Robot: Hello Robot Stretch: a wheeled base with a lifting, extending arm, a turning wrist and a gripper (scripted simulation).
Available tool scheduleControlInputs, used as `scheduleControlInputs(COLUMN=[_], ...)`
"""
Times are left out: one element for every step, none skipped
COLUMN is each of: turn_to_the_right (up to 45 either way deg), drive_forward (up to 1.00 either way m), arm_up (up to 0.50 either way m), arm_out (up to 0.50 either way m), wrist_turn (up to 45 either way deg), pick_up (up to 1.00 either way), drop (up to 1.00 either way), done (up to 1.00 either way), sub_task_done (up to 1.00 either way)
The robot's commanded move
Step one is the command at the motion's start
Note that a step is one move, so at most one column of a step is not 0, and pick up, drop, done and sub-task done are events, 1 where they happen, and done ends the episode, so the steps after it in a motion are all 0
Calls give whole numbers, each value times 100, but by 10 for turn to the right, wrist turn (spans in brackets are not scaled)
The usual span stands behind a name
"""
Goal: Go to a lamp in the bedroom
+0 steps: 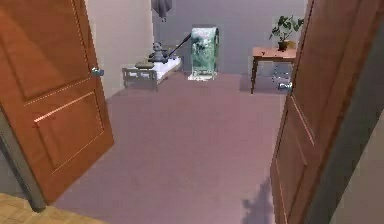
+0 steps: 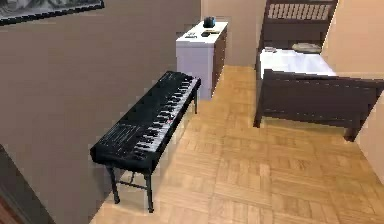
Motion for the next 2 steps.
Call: scheduleControlInputs(turn_to_the_right=[0, 60], drive_forward=[100, 0], arm_up=[0, 0], arm_out=[0, 0], wrist_turn=[0, 0], pick_up=[0, 0], drop=[0, 0], done=[0, 0], sub_task_done=[0, 0])
